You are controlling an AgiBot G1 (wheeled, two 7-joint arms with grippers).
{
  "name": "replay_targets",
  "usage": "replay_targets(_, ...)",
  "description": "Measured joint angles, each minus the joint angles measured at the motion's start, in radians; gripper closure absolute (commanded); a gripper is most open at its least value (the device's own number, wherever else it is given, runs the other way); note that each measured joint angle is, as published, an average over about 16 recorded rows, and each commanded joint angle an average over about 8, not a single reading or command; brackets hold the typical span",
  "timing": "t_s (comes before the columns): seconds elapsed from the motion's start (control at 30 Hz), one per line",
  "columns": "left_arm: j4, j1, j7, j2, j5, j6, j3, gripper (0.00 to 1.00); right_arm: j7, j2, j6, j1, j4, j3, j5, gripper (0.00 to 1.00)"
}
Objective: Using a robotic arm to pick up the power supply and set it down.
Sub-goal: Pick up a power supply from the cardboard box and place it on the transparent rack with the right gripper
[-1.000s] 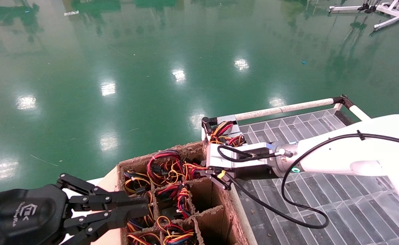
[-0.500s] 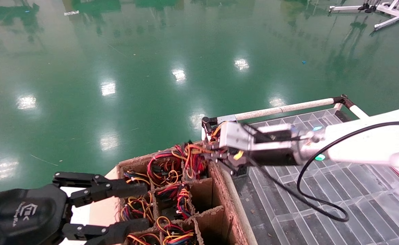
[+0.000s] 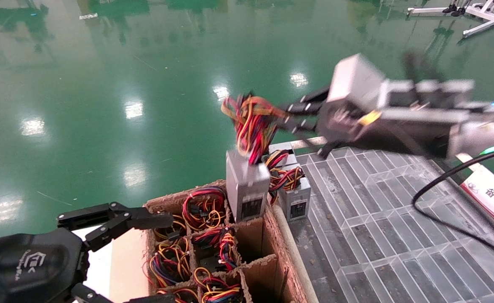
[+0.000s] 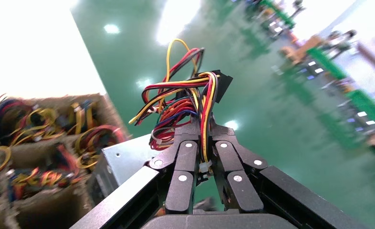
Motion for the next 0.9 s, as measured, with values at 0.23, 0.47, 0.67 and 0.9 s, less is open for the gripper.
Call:
replay_targets(0.23,0.000,0.000,0.000,0.000,0.000,0.000,0.000,0.00,0.056,0.117,0.038,-0.002,0.111,0.072,0.037,1.00)
replay_targets(0.47,0.000,0.000,0.000,0.000,0.000,0.000,0.000,0.00,0.078,0.219,0.037,-0.002,0.153,0.109,0.037,1.00)
replay_targets(0.67,0.000,0.000,0.000,0.000,0.000,0.000,0.000,0.00,0.072,0.271,0.007,-0.015,0.145,0.107,0.022,1.00)
replay_targets(0.9,0.000,0.000,0.000,0.000,0.000,0.000,0.000,0.00,0.042,0.278,-0.035,-0.046,0.107,0.082,0.007,1.00)
